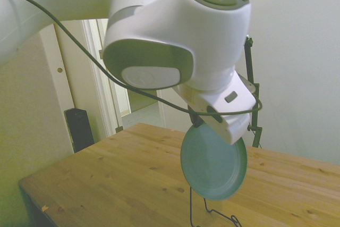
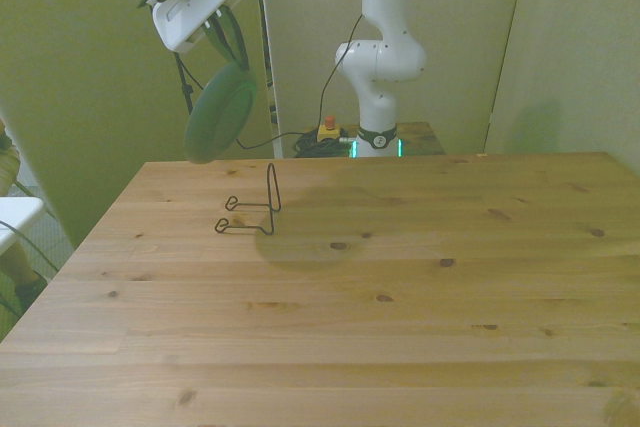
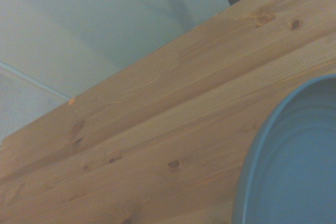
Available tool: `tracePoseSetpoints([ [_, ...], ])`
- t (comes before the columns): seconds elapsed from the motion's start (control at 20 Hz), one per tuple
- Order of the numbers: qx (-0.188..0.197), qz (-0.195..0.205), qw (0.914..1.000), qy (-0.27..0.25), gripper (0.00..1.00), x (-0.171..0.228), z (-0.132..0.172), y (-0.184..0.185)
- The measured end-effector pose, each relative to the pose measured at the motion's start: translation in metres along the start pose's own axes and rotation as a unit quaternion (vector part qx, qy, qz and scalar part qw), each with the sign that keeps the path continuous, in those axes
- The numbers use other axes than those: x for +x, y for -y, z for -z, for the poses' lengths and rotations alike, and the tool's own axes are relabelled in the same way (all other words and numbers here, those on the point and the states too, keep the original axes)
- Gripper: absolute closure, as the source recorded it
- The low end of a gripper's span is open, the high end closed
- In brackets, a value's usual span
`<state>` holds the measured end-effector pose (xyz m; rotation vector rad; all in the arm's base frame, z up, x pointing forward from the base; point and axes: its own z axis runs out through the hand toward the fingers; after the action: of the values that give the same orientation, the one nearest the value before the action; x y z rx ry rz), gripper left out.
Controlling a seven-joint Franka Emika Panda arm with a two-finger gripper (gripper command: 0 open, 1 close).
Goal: Load the plate
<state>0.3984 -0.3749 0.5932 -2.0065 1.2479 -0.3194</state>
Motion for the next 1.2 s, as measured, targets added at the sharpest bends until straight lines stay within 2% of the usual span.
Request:
tracePoseSetpoints([
  [0.25, 0.010, -0.002, 0.9994, 0.032, 1.00, 0.016, -0.024, 0.000],
  [0.7, 0.021, 0.003, 0.9973, 0.070, 1.00, 0.017, -0.052, -0.011],
  [1.2, 0.027, -0.014, 0.9955, 0.090, 1.00, 0.017, -0.059, -0.046],
])
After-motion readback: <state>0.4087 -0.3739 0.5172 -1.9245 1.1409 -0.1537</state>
